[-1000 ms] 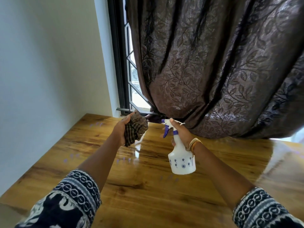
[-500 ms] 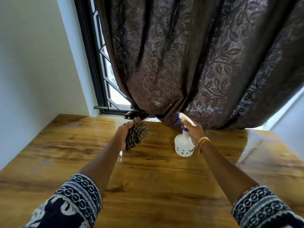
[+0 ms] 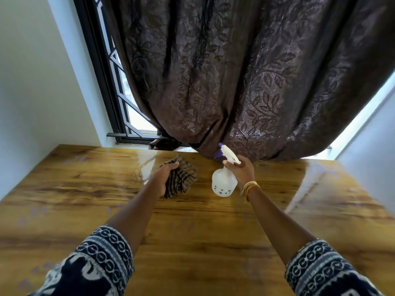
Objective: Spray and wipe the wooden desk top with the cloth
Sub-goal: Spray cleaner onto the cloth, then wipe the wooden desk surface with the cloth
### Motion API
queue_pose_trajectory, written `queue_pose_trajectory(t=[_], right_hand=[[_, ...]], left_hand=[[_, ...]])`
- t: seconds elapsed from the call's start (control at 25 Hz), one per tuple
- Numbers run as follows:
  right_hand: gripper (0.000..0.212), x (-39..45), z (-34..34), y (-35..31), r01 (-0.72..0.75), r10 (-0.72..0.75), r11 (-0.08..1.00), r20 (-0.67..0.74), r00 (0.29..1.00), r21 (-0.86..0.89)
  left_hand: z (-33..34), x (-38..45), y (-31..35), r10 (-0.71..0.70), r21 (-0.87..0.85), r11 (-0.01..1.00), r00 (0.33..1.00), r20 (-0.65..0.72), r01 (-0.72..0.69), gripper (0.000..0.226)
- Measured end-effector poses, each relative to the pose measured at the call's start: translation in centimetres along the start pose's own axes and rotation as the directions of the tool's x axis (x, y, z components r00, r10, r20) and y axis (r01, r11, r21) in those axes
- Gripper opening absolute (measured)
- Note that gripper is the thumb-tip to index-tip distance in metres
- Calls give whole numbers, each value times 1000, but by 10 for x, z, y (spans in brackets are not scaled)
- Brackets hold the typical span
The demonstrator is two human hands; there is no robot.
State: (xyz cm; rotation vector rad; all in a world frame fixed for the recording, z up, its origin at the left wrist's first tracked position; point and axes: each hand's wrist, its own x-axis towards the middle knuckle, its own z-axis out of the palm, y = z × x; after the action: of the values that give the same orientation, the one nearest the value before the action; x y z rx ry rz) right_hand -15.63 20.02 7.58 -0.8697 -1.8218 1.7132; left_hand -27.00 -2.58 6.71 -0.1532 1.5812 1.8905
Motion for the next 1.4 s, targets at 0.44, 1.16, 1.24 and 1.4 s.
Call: queue_pose_trajectory(t=[0.44,1.16,1.24,1.4], right_hand=[[53,-94,85,15,-699,477,688,604,638,195],[59,-140,267,8,-459,345,887,591,729,49],[25,-143,302,-9,-75,123,990,463,878,-122],[47,-157,367,-24,623,-337,605,549,765,-496]], left_hand=[[-5,-52,-25,47,-97,994,998,47,-42,35],[-277,-135,-17,495,758,651,731,-470,46,21],[-324,-128,-9,511,798,595,723,-465,93,22],[-395,-116,8,538,845,521,724,-432,117,28]])
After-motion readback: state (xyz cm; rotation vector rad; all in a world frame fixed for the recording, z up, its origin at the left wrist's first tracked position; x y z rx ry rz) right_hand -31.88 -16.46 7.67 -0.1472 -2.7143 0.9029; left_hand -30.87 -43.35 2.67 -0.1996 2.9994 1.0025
